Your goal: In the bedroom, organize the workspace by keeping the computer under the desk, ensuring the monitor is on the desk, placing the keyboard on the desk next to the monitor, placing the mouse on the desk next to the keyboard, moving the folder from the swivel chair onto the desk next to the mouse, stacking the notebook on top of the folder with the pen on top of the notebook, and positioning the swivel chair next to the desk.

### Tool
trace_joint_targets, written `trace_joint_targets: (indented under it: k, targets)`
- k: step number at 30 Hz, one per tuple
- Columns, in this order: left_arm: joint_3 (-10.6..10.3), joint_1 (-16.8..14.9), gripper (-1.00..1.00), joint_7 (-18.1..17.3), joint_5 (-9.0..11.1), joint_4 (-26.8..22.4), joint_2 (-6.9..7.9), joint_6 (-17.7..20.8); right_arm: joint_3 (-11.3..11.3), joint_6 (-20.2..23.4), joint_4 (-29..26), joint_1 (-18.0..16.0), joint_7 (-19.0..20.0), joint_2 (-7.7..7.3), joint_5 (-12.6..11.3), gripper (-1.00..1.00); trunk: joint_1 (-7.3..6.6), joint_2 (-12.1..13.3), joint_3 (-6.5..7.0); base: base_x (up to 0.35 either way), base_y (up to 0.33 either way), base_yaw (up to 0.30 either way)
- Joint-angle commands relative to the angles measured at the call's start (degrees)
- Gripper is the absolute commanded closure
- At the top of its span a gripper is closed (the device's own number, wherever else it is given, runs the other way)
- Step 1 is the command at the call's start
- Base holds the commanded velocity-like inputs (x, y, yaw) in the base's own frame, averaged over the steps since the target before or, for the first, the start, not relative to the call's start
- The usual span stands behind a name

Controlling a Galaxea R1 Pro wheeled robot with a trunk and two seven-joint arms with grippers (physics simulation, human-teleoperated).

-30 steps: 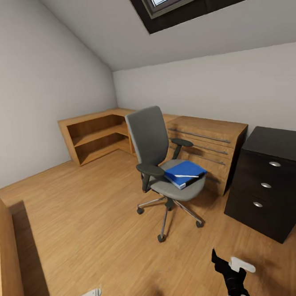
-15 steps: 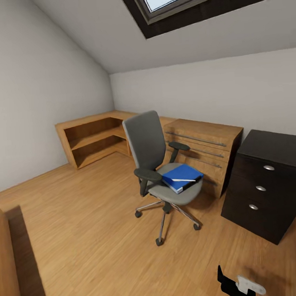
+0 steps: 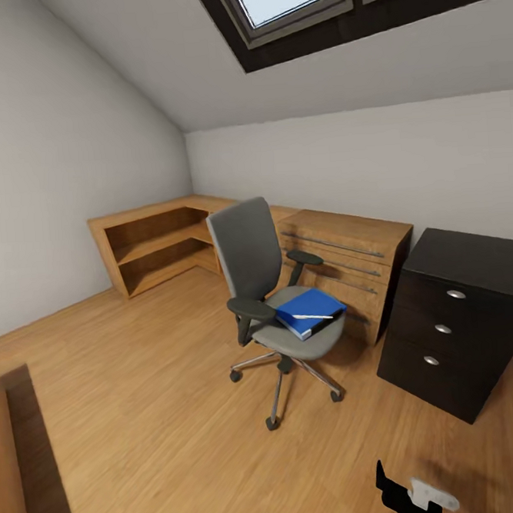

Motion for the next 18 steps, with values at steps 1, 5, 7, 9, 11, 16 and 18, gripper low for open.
trace_joint_targets:
  k: [1, 5, 7, 9, 11, 16, 18]
  targets:
    - [-0.45, -0.02, -1.00, 0.42, 0.56, 0.00, 0.08, -0.27, -0.45, -0.20, 0.11, -0.07, 0.28, 0.02, 0.09, -1.00, -0.01, -0.02, -0.01, 0.000, 0.000, -0.172]
    - [-0.43, -0.02, -1.00, 0.40, 0.58, 0.00, 0.11, -0.34, -0.45, -0.08, 0.13, -0.06, 0.28, 0.35, 0.06, -1.00, -0.01, -0.02, 0.07, 0.000, 0.000, -0.080]
    - [-0.38, -0.02, -1.00, 0.39, 0.56, 0.00, 0.11, -0.40, -0.44, -0.10, 0.12, -0.06, 0.28, 0.42, 0.07, -1.00, -0.01, -0.02, 0.07, 0.000, 0.000, -0.013]
    - [-0.36, -0.02, -1.00, 0.40, 0.53, 0.00, 0.10, -0.45, -0.46, -0.09, 0.11, -0.07, 0.28, 0.46, 0.08, -1.00, -0.01, -0.02, 0.08, 0.000, 0.000, -0.007]
    - [-0.39, -0.02, -1.00, 0.41, 0.51, 0.00, 0.10, -0.47, -0.49, -0.06, 0.11, -0.07, 0.28, 0.43, 0.09, -1.00, -0.01, -0.02, 0.08, 0.000, 0.000, -0.003]
    - [-0.42, -0.02, -1.00, 0.41, 0.49, 0.00, 0.16, -0.51, -0.52, -0.04, 0.10, -0.07, 0.22, 0.35, 0.07, -1.00, -0.01, -0.02, 0.08, 0.000, 0.000, -0.049]
    - [-0.39, -0.02, -1.00, 0.42, 0.49, 0.00, 0.18, -0.53, -0.52, -0.03, 0.10, -0.07, 0.21, 0.30, 0.08, -1.00, -0.01, -0.02, 0.08, 0.000, 0.000, -0.169]
